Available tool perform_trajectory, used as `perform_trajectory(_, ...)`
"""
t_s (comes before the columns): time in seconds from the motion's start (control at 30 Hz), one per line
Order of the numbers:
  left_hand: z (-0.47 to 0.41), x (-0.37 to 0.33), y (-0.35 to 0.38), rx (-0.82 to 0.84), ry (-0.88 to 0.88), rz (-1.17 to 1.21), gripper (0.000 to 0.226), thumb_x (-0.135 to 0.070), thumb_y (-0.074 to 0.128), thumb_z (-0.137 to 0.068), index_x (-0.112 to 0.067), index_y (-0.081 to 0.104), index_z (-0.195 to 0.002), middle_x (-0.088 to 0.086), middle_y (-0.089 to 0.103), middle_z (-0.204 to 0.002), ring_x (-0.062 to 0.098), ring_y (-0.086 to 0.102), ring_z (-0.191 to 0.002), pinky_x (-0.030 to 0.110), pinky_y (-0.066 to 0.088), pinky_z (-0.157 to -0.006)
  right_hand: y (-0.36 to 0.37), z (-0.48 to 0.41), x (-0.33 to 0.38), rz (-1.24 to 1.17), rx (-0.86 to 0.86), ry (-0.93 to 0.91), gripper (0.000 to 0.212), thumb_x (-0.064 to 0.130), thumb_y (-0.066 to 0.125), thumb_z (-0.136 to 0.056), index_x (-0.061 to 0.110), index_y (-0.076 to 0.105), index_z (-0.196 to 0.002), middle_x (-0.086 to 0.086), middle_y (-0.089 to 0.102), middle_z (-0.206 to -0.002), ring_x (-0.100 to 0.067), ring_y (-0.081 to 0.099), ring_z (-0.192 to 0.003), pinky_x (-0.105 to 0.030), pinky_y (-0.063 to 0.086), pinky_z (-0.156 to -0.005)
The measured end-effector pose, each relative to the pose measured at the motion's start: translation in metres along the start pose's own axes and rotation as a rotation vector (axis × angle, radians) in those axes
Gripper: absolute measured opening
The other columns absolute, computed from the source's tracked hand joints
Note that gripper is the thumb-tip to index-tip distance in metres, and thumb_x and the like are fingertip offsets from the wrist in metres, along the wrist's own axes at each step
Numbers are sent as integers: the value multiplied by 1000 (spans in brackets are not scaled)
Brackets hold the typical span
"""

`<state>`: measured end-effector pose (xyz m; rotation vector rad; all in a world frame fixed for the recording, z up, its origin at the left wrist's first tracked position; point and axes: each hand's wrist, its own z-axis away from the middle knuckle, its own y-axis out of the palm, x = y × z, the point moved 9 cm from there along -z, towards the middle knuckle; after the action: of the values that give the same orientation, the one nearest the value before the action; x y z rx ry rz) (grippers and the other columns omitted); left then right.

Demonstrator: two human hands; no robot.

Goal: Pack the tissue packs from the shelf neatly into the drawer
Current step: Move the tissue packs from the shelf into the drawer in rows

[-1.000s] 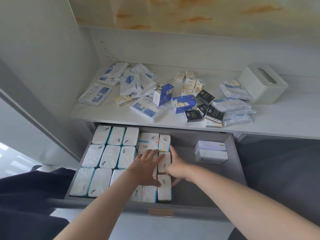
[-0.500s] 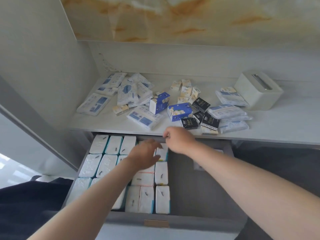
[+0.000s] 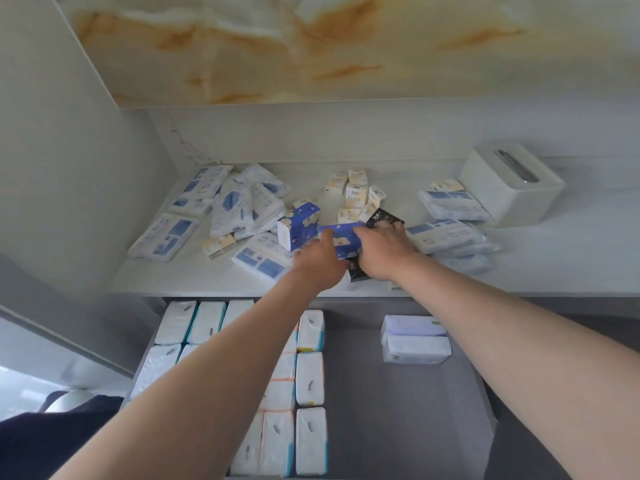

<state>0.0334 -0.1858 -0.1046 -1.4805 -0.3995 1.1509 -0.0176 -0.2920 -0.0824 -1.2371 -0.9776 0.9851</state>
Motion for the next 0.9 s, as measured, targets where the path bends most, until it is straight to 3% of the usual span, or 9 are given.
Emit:
perform_trajectory(0.1, 6, 5, -22, -158, -39, 352, 60, -29, 70, -88, -18, 39, -139, 9, 40, -133, 17, 58, -92, 28, 42, -87, -14, 1, -1, -191, -145, -10, 38, 25, 49, -96, 19, 53, -133, -9, 66, -117, -32, 56, -109, -41, 41, -92)
perform_trajectory(0.17, 12, 14, -36, -257, -96, 533, 46, -36, 70, -87, -21, 50, -127, 2, 44, -124, 4, 53, -78, 25, 42, -80, -26, 6, -1, -341, -219, -19, 31, 29, 44, -101, 17, 59, -125, -8, 69, -109, -31, 61, -99, -40, 47, -86)
perform_trajectory(0.3, 31, 38, -43, -343, -241, 939, 16, -26, 71, -84, -22, 59, -94, 4, 63, -104, 15, 57, -78, 26, 46, -66, -42, 21, 5, -548, -281, -45, 18, 21, 43, -102, 13, 60, -103, -4, 66, -97, -27, 60, -90, -41, 48, -80)
perform_trajectory(0.37, 45, 43, -45, -321, -232, 1033, 28, -19, 75, -82, -24, 54, -100, -2, 59, -102, 17, 57, -79, 25, 46, -65, -45, 27, 9, -583, -244, -31, 13, 18, 50, -99, 14, 57, -109, 0, 62, -101, -23, 58, -92, -37, 47, -82)
perform_trajectory(0.47, 70, 48, -41, -162, -164, 1124, 52, -14, 76, -81, -34, 49, -120, -3, 62, -114, 17, 68, -90, 34, 57, -80, -47, 41, 19, -592, -131, -14, 38, 18, 60, -91, 20, 47, -127, -1, 54, -116, -20, 56, -94, -33, 45, -83)
perform_trajectory(0.57, 96, 49, -37, -7, -49, 1094, 59, -5, 71, -84, -37, 50, -127, 14, 68, -111, 20, 67, -86, 43, 54, -88, -46, 60, 40, -553, 33, -77, 64, 21, 64, -83, 30, 39, -141, 3, 50, -125, -15, 54, -97, -28, 42, -84)
perform_trajectory(0.67, 122, 46, -28, 100, 36, 1031, 56, 7, 67, -82, -30, 57, -124, 17, 64, -109, 24, 69, -89, 35, 58, -80, -28, 82, 63, -463, 235, -120, 53, 26, 64, -80, 32, 55, -132, 6, 61, -116, -15, 59, -99, -27, 48, -83)
perform_trajectory(0.8, 150, 53, 3, 162, 106, 824, 44, 1, 71, -76, -27, 62, -108, 10, 62, -108, 19, 63, -88, 37, 57, -76, 9, 116, 75, -337, 487, -97, 35, 23, 62, -83, 23, 60, -118, 0, 67, -95, -19, 67, -71, -23, 47, -57)
perform_trajectory(0.9, 161, 52, 38, 246, 175, 582, 47, -6, 76, -74, -26, 58, -113, -3, 61, -110, 16, 61, -93, 35, 56, -81, 46, 142, 69, -303, 692, -27, 33, 21, 62, -82, 21, 58, -114, -11, 73, -102, -19, 69, -62, -26, 48, -50)
